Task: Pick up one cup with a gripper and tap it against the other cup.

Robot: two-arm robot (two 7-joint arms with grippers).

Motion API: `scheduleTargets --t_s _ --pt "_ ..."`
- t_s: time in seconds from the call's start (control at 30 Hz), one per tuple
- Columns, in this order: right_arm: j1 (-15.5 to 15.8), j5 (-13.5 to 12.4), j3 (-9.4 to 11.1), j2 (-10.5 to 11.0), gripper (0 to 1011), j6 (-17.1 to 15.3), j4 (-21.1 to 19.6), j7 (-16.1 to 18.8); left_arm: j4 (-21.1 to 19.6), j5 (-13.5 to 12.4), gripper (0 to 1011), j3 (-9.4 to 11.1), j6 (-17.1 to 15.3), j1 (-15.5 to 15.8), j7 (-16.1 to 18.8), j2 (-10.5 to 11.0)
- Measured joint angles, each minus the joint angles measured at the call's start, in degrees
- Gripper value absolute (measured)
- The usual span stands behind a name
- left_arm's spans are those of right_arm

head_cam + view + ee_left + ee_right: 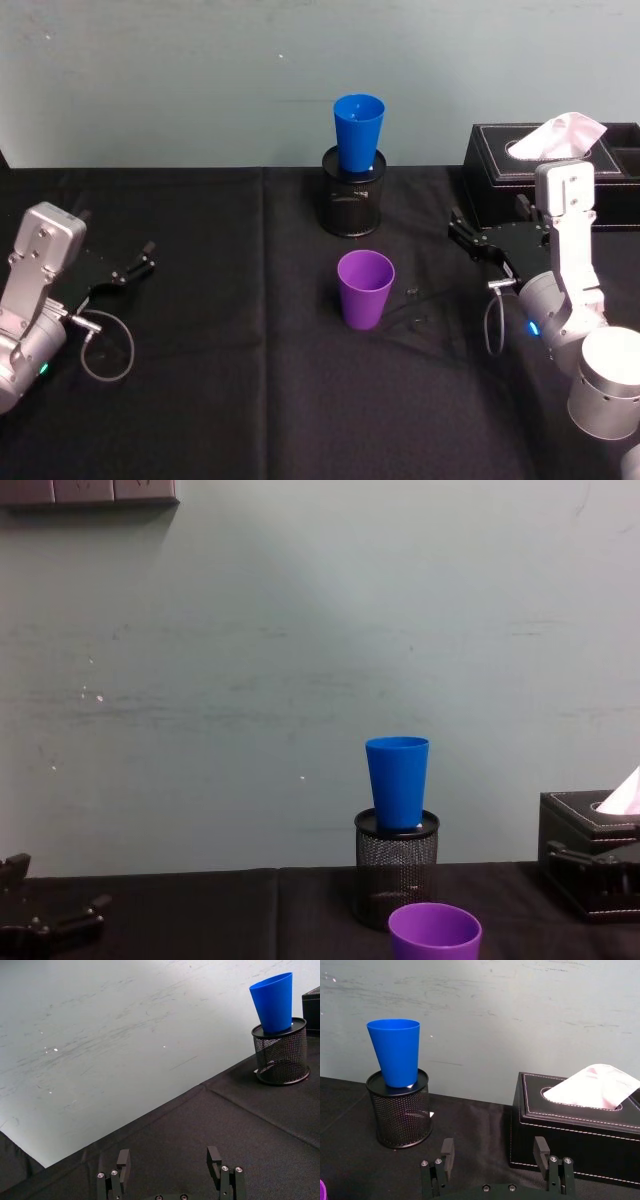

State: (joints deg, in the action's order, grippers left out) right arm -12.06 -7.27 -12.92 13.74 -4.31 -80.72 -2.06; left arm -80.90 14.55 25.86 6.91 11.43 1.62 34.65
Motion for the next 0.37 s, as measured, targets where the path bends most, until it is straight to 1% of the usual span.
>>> scheduleTargets --t_s 0.37 --pt "0.0 0.0 0.0 0.0 1004 -0.1 -0.1 -0.1 0.0 0.0 1000 0.0 0.0 0.0 0.0 0.0"
